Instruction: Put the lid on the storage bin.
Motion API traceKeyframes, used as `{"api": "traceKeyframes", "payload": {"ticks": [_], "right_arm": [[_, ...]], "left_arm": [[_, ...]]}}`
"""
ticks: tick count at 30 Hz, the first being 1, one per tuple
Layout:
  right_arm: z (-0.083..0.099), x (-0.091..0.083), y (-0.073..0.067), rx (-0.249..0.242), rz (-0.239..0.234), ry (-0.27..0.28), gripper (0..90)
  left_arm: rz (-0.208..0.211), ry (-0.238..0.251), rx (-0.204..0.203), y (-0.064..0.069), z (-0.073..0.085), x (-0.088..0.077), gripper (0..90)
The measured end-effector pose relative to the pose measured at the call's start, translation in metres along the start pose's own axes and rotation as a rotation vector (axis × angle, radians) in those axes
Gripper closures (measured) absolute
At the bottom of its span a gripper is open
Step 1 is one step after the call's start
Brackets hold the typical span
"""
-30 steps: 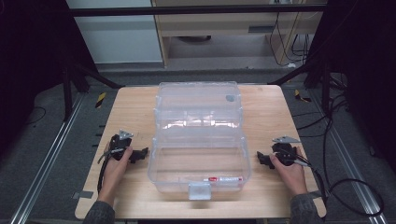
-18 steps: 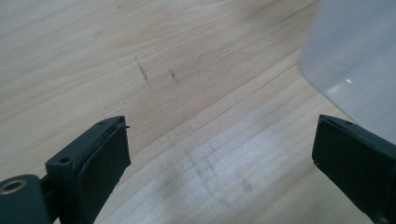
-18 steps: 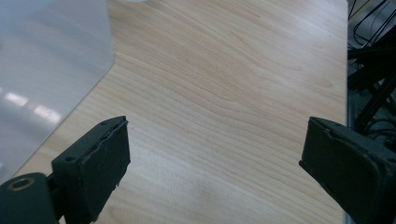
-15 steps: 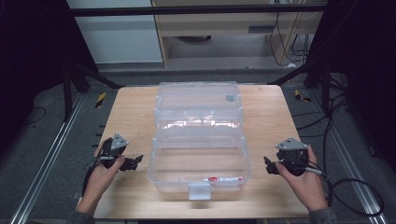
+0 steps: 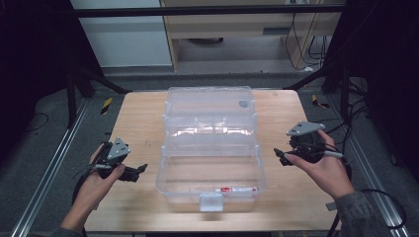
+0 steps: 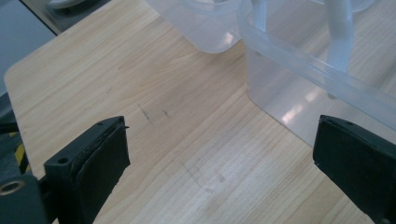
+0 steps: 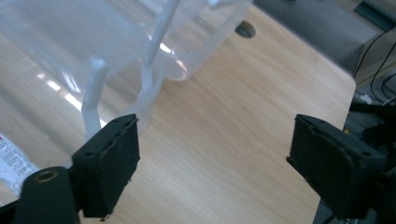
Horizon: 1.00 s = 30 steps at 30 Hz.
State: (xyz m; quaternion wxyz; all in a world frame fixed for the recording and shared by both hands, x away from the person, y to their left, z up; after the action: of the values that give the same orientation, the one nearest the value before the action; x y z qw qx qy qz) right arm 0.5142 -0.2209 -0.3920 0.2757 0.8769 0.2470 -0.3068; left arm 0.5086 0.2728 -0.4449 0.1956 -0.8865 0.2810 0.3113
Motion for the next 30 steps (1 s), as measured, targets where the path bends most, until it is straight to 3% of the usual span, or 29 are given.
{"api": "traceKeyframes", "payload": {"ticks": [3,9,16,24,30], "right_arm": [[-0.014,0.001,0.002,-0.017,-0.030,0.009,19.5],[-0.040,-0.003,0.005,-0.098,-0.052,0.015,24.3],[-0.074,-0.007,0.010,-0.186,-0.092,0.025,38.2],[-0.102,-0.007,-0.001,-0.291,-0.174,0.043,53.2],[-0.121,-0.002,-0.009,-0.379,-0.198,0.025,59.2]], "left_arm": [[0.031,-0.006,-0.013,0.002,0.000,-0.002,3.1],[0.076,0.007,0.034,0.012,-0.009,-0.015,2.8],[0.105,0.017,0.066,0.022,-0.018,-0.020,3.5],[0.119,0.025,0.073,0.030,-0.026,-0.021,4.5],[0.145,0.048,0.084,0.038,-0.033,-0.027,4.9]]}}
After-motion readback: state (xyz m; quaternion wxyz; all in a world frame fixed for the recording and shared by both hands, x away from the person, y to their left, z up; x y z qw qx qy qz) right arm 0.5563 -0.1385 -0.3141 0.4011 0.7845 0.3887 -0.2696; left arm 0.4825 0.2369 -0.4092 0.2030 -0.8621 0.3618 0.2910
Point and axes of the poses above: each handheld gripper's, and its own axes: x roughly forward along the jaws, z roughly out of its underside, y roughly to its right, the point moved 6 cm from there along x, roughly forward along the jaws, and after that the axes turned 6 degrees about -x, right-handed, at the moved point
